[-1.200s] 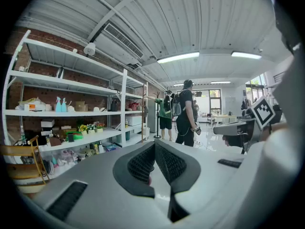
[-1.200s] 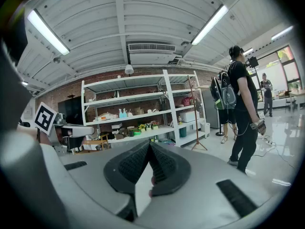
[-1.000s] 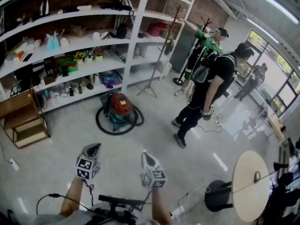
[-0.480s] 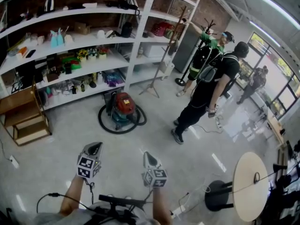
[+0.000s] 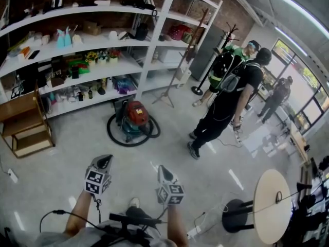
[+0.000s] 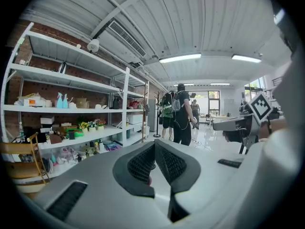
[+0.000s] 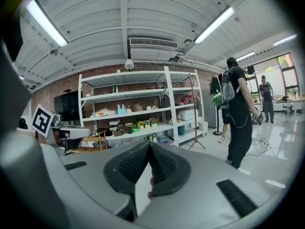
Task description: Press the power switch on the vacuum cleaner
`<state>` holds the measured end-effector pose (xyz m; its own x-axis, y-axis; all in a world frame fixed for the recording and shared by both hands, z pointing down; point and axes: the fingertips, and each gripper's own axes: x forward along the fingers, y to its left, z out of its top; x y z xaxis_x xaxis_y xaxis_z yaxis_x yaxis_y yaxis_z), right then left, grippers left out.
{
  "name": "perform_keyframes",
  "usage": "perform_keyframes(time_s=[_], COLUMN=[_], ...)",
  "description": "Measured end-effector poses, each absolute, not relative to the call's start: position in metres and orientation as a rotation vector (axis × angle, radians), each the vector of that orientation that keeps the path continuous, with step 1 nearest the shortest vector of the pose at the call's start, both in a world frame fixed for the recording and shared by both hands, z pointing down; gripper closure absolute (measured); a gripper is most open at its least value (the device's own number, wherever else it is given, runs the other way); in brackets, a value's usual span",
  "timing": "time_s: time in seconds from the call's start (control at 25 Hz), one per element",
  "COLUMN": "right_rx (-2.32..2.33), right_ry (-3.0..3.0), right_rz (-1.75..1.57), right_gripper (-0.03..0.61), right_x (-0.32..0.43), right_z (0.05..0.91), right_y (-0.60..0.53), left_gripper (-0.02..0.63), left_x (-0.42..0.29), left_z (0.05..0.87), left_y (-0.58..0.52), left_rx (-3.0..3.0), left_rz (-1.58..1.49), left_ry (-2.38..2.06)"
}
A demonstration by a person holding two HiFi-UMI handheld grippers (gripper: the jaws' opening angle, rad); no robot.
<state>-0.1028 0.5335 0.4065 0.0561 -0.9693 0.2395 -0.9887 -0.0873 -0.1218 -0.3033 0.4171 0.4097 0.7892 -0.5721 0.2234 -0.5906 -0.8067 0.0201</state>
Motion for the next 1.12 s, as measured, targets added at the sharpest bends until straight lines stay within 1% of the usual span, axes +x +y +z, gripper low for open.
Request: perform_keyframes(time_s=[0.28,0.72,1.12], right_rx=[2.193,2.165,2.154], right_ry=[-2.088,-2.138,-2.173], right_rz=[0.41,0.42,0.429], right_gripper=[0.566,0.566,0.566], right_x=[-0.084,-0.025,0.02], right_z=[0.414,0.413,0.414], right_y=[0.489,0.403,0.348], left_gripper=[0.607,0.607,0.607], left_x=[-0.282,-0.228,-0.188], left_z=[0.412,0.402,0.406], left_y=[0.378,0.305,0.251], left_rx=[2.892,2.877,2.853], left_rz=[0.328,0.333,0.337], left_ry=[-0.963,-1.005,-1.065])
